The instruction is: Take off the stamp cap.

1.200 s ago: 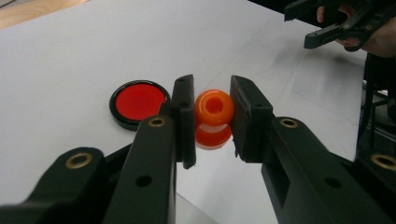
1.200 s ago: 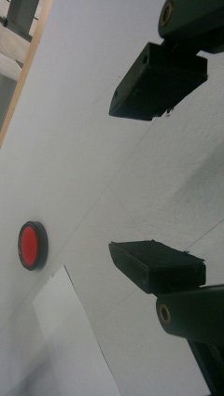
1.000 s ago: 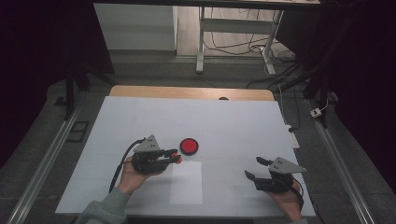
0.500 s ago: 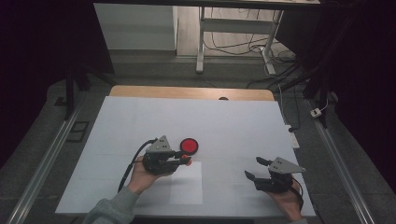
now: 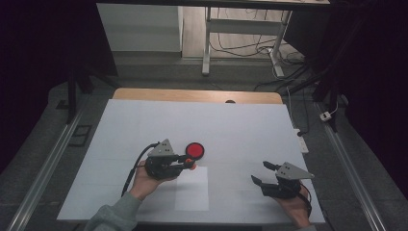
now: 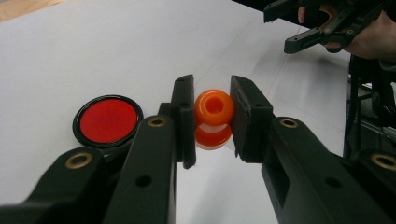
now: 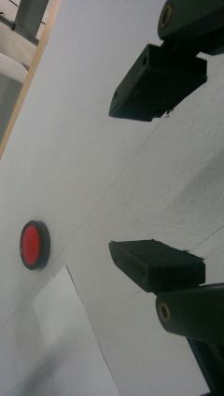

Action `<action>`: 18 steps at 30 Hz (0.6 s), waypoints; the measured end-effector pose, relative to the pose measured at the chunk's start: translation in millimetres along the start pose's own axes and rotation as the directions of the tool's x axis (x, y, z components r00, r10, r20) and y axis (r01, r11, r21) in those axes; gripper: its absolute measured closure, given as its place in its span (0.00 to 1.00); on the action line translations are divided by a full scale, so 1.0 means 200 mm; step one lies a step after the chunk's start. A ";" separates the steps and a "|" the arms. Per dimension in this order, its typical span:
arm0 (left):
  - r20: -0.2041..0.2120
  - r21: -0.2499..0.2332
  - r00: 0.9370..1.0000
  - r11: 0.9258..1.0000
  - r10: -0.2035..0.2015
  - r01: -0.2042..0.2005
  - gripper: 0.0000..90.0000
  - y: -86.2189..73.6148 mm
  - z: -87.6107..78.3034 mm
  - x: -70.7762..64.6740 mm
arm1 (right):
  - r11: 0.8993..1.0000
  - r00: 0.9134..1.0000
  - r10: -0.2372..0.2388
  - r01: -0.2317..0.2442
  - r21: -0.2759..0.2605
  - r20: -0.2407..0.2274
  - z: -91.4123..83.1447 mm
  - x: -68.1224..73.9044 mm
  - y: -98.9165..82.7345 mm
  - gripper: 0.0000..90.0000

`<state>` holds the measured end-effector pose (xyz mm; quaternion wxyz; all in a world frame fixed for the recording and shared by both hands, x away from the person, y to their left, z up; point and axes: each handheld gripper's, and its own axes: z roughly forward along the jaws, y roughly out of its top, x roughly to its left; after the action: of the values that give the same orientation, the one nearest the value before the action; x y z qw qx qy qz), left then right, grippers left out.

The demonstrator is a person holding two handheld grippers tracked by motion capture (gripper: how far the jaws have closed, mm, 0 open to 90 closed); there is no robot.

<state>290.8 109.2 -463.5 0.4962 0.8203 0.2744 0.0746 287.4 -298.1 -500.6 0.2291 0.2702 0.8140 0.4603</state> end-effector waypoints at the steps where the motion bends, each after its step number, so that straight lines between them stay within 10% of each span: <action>1: 0.000 0.000 1.000 1.000 0.000 0.000 0.79 0.00 0.00 0.00 | 1.000 1.000 -0.001 0.001 0.001 0.000 0.00 0.00 0.00 0.32; 18: 0.001 0.003 1.000 1.000 -0.001 0.001 0.79 0.00 0.01 0.00 | 1.000 0.999 -0.002 0.001 -0.001 -0.040 0.08 0.05 0.04 0.33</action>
<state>291.3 108.9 -464.7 0.4950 0.8211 0.2744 0.0735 291.6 -277.7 -501.7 0.2133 0.2602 0.8184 0.4658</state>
